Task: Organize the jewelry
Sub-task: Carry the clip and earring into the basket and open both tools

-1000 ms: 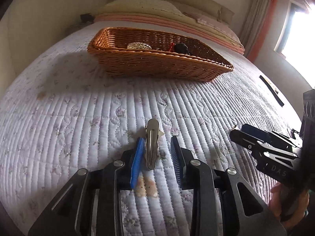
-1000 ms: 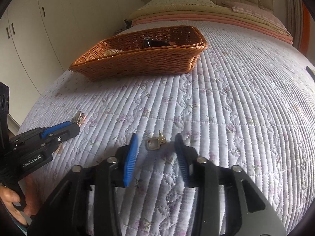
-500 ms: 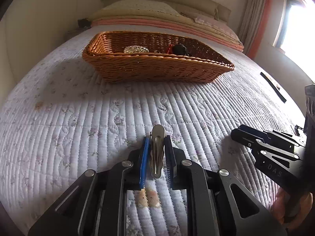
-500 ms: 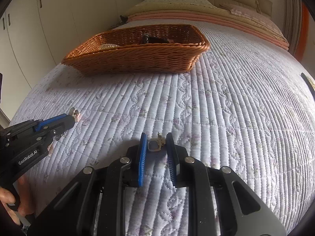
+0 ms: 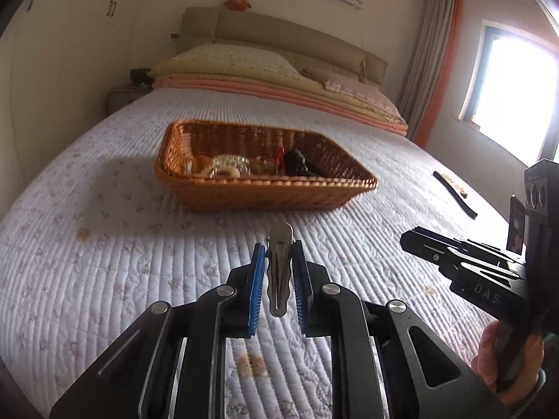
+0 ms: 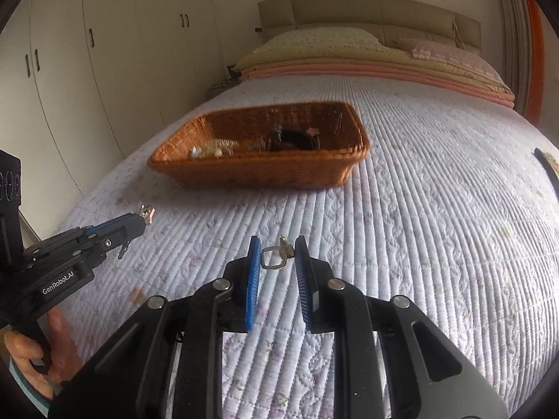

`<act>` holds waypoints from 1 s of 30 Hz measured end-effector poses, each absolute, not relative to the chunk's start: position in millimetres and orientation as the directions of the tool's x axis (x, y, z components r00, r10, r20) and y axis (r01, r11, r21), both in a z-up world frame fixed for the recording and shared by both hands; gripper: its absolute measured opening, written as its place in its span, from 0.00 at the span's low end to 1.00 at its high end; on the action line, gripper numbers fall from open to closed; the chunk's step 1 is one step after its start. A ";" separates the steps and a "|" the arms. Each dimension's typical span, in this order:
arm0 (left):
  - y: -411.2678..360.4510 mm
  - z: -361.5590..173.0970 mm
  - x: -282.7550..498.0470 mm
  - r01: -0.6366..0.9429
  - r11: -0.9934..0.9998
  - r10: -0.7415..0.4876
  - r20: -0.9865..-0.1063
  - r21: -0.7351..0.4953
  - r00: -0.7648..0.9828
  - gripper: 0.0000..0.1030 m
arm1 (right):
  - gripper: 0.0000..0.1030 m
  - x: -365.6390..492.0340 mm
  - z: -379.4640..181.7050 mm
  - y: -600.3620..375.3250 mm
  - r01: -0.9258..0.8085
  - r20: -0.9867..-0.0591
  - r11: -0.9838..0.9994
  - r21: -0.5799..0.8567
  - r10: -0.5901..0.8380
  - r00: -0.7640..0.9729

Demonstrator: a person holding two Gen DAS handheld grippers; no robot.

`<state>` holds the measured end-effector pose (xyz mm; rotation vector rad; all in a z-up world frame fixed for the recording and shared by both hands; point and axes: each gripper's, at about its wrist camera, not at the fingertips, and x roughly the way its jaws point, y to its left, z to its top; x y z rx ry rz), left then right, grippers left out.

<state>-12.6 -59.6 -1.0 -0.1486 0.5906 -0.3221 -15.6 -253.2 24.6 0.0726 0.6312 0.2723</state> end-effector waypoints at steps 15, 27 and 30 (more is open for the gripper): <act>-55.8 64.4 97.6 0.287 0.935 -0.351 -0.431 -0.208 0.831 0.14 | 0.17 130.0 108.3 -227.9 -0.289 -0.497 0.937 0.198 0.349 0.794; -41.5 -5.5 158.2 0.245 0.928 -0.365 -0.550 -0.282 0.751 0.14 | 0.17 229.2 35.6 -210.0 -0.215 -0.693 0.935 0.282 0.354 0.628; -41.6 -9.4 161.9 0.244 0.929 -0.364 -0.554 -0.280 0.749 0.14 | 0.17 236.4 28.2 -207.9 -0.202 -0.707 0.942 0.267 0.334 0.624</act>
